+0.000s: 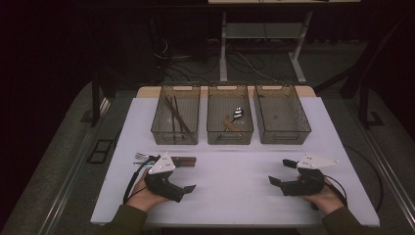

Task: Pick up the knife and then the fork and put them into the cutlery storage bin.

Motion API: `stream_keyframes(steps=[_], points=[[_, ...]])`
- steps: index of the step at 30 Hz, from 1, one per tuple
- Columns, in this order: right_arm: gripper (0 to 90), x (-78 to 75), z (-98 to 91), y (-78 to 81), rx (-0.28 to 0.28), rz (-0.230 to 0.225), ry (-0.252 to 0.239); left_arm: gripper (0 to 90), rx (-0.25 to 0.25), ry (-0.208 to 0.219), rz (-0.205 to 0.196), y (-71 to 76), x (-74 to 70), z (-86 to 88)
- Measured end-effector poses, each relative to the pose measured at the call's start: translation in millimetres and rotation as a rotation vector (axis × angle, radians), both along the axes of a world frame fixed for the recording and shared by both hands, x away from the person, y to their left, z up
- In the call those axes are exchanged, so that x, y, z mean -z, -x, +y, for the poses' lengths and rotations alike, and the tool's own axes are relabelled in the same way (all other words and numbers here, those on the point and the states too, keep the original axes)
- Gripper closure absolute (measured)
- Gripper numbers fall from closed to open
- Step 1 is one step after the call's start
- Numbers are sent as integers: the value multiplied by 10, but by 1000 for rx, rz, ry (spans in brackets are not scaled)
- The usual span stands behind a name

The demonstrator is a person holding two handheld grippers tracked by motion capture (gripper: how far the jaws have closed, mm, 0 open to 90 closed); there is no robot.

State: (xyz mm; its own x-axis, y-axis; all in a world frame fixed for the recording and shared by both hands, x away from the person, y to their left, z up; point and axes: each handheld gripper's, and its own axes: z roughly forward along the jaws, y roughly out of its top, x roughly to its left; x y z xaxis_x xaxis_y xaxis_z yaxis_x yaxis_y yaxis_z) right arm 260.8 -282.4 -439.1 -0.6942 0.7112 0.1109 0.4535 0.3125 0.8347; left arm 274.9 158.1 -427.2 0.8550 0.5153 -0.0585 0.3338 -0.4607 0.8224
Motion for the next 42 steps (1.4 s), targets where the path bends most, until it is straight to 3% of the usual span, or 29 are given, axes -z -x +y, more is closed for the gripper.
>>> stream_keyframes(steps=[4,10,15,20,24,30,37,42], points=[[151,25,-27,51,-4,12,-2,191,-22,-14,-4,-27,-64,60],[151,32,-14,44,-6,15,2,516,-67,-28,28,-134,-101,215],[151,42,1,41,-10,27,2,730,-123,-98,26,-278,-127,351],[151,52,5,36,-11,29,9,886,-202,-176,37,-488,-126,468],[151,57,4,29,-10,37,9,897,-256,-203,52,-659,-72,533],[151,63,3,26,-9,37,13,899,-281,-232,92,-841,32,587],[151,51,-17,32,2,33,8,898,-274,-289,113,-886,103,602],[151,49,-17,35,1,33,6,899,-267,-291,125,-880,102,610]])
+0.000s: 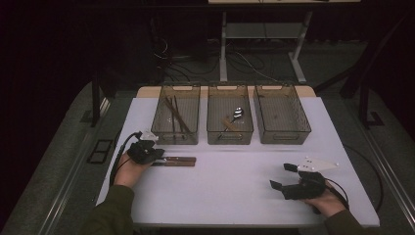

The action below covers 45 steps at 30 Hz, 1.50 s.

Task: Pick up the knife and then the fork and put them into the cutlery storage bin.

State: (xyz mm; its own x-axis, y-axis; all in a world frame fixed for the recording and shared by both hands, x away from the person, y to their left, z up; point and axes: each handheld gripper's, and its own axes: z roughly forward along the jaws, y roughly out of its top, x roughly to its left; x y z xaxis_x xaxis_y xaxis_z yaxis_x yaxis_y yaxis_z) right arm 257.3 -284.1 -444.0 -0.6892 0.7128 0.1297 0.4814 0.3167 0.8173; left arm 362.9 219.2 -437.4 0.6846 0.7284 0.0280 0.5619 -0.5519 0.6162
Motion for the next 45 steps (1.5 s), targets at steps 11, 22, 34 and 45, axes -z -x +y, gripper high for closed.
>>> stream_keyframes(steps=[11,22,34,45], points=[[151,-5,-5,-2,-3,-6,-1,899,28,11,23,31,-7,32],[151,-6,-7,-3,-3,-5,-2,898,44,40,52,108,-7,64],[151,-15,-9,-2,-1,-5,-5,762,80,111,17,275,-83,-7],[151,-23,-10,2,-3,-11,-1,730,110,101,33,314,-13,-89]])
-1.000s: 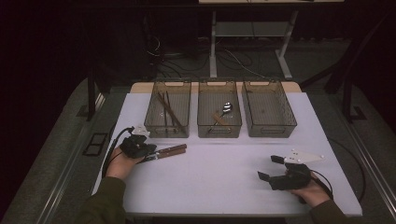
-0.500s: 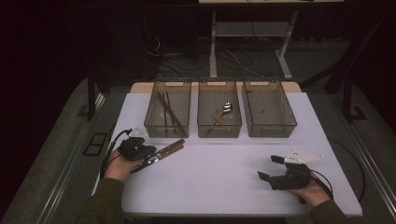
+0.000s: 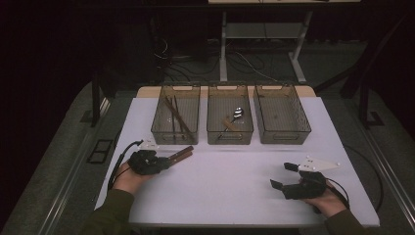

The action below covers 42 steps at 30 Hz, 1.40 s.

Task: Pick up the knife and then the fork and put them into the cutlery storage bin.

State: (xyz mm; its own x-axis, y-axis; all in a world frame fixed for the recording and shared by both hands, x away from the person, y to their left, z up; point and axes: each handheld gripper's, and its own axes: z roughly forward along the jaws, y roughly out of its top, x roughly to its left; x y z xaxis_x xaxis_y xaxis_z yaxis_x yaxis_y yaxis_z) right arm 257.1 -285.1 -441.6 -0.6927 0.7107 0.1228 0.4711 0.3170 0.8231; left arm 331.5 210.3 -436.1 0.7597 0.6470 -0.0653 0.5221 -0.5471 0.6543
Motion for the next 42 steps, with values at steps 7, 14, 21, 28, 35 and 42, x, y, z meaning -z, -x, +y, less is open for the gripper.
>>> stream_keyframes(steps=[7,14,21,28,35,42], points=[[151,1,5,0,-3,0,-1,710,18,-21,-4,17,44,-47],[151,3,8,-2,-8,1,0,723,33,-35,-25,31,55,-51],[151,-2,14,3,-10,-1,-2,766,56,-49,-36,34,53,-61],[151,-3,15,0,-11,-2,-3,769,49,-29,-23,19,55,-44],[151,-6,14,0,-10,-3,-5,770,87,-26,-18,50,28,-100],[151,-6,14,0,-9,-2,-5,770,103,-7,-23,80,-47,-141]])
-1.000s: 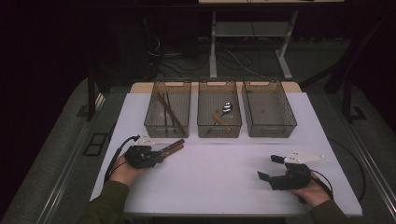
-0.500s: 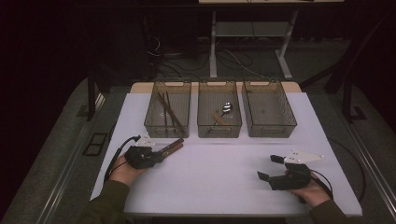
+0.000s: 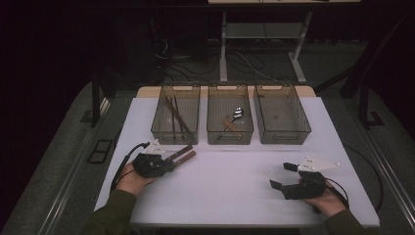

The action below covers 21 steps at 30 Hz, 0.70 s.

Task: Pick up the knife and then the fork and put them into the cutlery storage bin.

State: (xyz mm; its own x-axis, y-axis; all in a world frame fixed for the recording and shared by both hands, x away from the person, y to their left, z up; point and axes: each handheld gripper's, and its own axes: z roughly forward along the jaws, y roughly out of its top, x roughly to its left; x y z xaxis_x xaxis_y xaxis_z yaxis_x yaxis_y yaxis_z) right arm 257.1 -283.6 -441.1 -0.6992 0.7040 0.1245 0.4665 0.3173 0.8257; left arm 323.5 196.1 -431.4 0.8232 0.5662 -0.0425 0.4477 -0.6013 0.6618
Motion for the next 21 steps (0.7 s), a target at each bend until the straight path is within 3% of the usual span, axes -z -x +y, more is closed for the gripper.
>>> stream_keyframes(steps=[8,16,21], points=[[151,1,1,-2,0,1,2,770,8,52,0,33,-88,-74],[151,-1,3,-6,-1,3,-1,770,49,64,-11,36,-226,-201],[151,-3,2,0,-3,-5,0,770,76,93,-10,7,-304,-324]])
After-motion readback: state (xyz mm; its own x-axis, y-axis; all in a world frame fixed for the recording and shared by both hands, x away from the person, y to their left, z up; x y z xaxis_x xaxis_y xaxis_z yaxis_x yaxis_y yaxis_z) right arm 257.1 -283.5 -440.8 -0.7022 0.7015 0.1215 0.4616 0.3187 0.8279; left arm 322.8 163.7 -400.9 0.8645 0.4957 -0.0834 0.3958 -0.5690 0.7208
